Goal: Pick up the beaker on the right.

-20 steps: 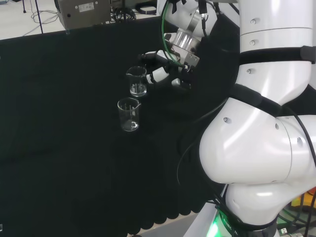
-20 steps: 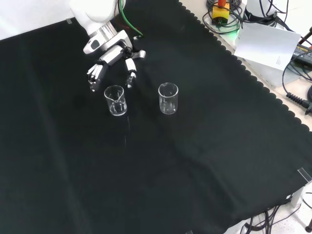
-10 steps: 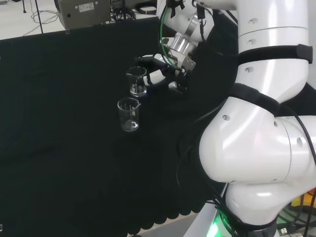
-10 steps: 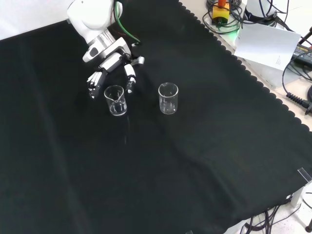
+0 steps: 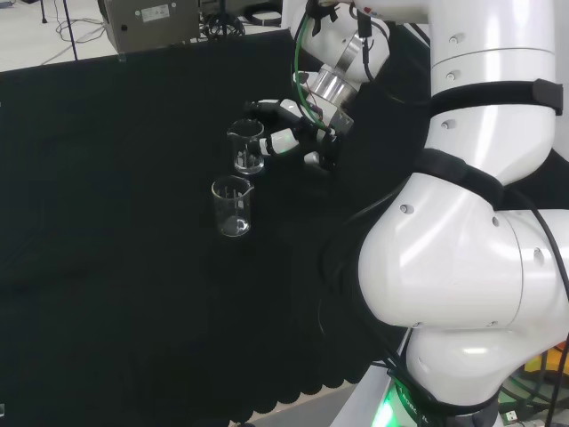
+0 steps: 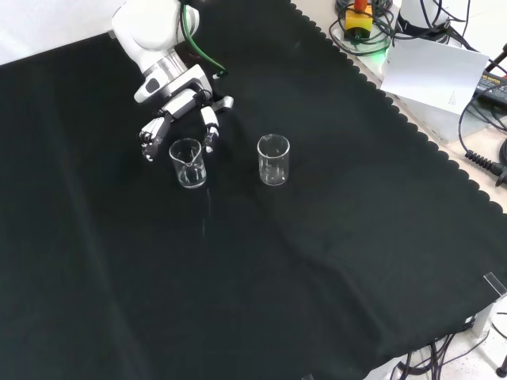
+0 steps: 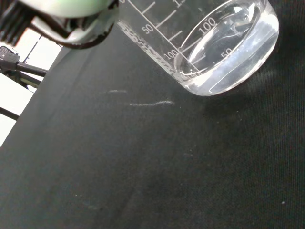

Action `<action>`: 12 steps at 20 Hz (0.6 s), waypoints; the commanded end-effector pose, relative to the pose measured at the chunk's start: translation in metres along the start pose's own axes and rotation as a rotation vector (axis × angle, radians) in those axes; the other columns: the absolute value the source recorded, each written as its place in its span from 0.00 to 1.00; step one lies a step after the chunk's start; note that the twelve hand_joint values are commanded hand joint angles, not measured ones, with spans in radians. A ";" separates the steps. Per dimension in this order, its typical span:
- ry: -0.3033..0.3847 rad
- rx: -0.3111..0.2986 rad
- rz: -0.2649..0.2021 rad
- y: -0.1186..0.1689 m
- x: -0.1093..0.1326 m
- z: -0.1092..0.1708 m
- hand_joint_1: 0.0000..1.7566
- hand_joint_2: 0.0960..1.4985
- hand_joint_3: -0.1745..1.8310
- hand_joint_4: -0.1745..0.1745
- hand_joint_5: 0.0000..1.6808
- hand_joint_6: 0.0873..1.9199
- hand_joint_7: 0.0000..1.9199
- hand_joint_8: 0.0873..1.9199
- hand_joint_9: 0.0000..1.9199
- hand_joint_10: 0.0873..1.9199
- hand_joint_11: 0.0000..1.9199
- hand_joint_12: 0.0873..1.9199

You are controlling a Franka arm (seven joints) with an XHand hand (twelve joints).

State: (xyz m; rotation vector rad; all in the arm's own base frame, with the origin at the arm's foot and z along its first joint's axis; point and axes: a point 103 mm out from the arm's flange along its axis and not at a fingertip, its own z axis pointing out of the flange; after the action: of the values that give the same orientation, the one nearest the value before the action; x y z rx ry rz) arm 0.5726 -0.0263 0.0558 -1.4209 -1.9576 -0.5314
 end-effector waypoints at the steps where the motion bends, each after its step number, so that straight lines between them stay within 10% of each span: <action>1: -0.016 0.023 -0.022 0.004 0.004 0.005 0.51 0.30 0.38 0.43 0.28 0.00 0.14 0.32 0.19 0.30 0.00 0.69; 12: -0.009 0.021 -0.005 0.005 0.004 0.018 0.52 0.30 0.39 0.42 0.33 0.00 0.16 0.32 0.21 0.29 0.00 0.70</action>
State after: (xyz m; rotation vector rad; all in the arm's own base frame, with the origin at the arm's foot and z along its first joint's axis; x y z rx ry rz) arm 0.5718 -0.0112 0.0490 -1.4065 -1.9762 -0.4948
